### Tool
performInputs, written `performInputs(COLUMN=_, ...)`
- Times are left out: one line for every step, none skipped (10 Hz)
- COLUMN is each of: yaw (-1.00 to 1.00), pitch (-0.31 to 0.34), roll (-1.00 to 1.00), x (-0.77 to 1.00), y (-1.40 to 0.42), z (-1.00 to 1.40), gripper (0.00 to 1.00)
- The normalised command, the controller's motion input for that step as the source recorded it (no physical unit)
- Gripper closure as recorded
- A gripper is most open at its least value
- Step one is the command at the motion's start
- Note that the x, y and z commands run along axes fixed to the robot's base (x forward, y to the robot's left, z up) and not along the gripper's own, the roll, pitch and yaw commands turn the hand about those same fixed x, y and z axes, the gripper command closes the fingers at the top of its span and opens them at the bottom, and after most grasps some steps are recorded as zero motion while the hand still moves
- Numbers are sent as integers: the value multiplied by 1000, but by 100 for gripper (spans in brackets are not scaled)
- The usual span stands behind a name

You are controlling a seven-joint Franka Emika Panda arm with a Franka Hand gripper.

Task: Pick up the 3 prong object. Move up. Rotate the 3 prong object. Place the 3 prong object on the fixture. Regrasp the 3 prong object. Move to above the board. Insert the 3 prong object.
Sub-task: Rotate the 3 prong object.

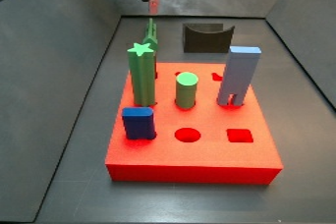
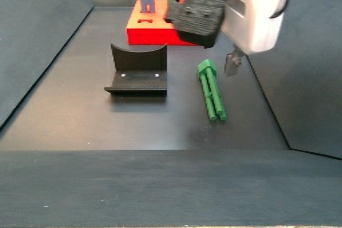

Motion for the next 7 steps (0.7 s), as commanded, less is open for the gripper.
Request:
performInputs(yaw=1000, pitch=-4, roll=-3, x=31, y=4, z=-38, gripper=0)
performInputs(yaw=1000, pitch=-4, roll=-4, x=31, y=4, z=-38, gripper=0)
performInputs(yaw=1000, pitch=-5, roll=-4, x=31, y=4, z=-38, gripper=0)
performInputs(yaw=1000, pitch=-5, roll=-4, x=31, y=4, z=-38, gripper=0)
performInputs(yaw=1000, pitch=-6, roll=-4, x=31, y=4, z=-38, gripper=0)
performInputs(yaw=1000, pitch=-6, roll=-5, x=31, y=4, z=-38, gripper=0)
performInputs(yaw=1000, pitch=-7, roll=-5, x=31, y=4, z=-37, gripper=0)
